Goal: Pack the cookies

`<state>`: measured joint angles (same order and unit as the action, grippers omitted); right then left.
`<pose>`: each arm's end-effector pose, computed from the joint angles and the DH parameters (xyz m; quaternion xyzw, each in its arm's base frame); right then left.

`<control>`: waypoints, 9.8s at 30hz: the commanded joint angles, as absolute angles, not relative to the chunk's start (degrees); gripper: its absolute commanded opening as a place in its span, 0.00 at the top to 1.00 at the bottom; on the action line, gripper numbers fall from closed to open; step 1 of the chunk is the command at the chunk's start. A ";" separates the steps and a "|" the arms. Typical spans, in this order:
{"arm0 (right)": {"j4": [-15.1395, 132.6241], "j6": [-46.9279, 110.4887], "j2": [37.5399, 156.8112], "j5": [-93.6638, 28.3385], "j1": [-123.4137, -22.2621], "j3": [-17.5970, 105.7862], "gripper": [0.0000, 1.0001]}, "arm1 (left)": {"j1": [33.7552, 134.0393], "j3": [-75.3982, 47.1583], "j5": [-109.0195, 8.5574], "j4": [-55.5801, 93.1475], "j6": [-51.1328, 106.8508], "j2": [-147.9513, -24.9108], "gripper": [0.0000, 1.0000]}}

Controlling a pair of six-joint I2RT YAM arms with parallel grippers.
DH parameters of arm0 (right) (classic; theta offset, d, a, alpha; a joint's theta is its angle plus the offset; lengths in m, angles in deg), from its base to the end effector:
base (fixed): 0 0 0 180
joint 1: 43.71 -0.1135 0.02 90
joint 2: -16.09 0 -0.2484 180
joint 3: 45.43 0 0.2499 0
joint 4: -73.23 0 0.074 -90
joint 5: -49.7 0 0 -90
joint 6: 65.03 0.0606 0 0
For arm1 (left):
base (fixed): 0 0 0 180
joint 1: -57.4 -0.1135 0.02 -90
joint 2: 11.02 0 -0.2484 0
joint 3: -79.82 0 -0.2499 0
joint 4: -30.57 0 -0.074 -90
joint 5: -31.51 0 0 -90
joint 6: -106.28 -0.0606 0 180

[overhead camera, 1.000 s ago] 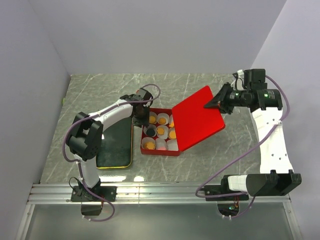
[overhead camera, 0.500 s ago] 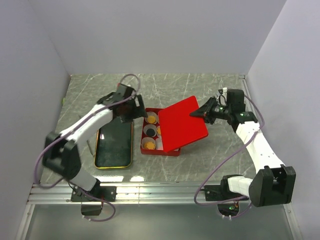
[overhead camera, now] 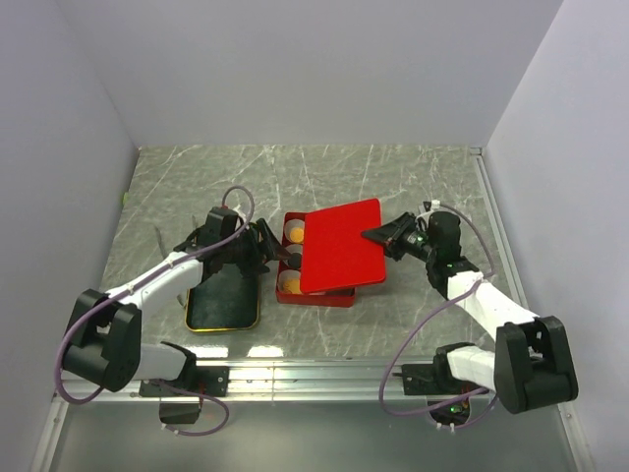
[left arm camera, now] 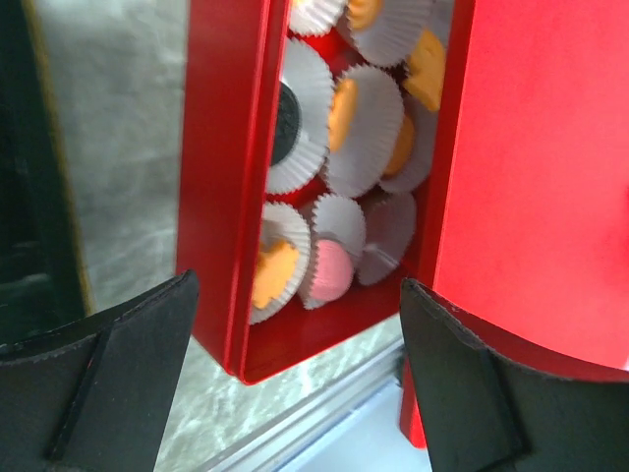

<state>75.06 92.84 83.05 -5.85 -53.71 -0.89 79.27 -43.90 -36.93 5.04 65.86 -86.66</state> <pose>0.2598 0.0806 0.2032 0.2324 0.7688 0.5311 0.2700 0.2576 -0.1274 0.1793 -0.1476 0.8980 -0.3602 0.2050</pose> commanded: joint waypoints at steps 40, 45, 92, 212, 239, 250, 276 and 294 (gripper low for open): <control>128.16 104.69 111.98 -18.77 -66.91 -9.57 1.00 | 76.91 -46.83 -22.55 17.38 60.14 -93.46 0.12; 118.96 102.05 109.88 -18.95 -67.88 -8.34 0.95 | 76.91 -46.21 -22.54 17.12 59.35 -94.78 0.14; 38.95 75.94 85.88 -22.20 -69.46 10.65 0.69 | 76.82 -44.80 -24.39 24.50 61.10 -99.71 0.17; 35.15 66.45 107.31 -13.59 -58.74 43.33 0.93 | 77.79 -33.29 -44.61 -5.29 60.66 -84.78 0.03; 30.08 65.05 115.69 -10.07 -56.72 56.87 1.00 | 77.79 -29.62 -57.60 -18.82 60.85 -66.22 0.01; 30.27 64.43 84.67 -7.78 -56.89 40.72 0.55 | 77.70 -21.16 -78.94 -24.89 61.54 -62.63 0.01; 4.23 56.87 58.11 -15.52 -56.81 38.77 0.33 | 74.81 -71.08 -101.38 31.52 36.32 -47.75 0.01; 5.37 53.80 55.64 -22.37 -56.81 37.29 0.26 | 60.13 -67.93 -78.90 67.92 34.04 -85.55 0.00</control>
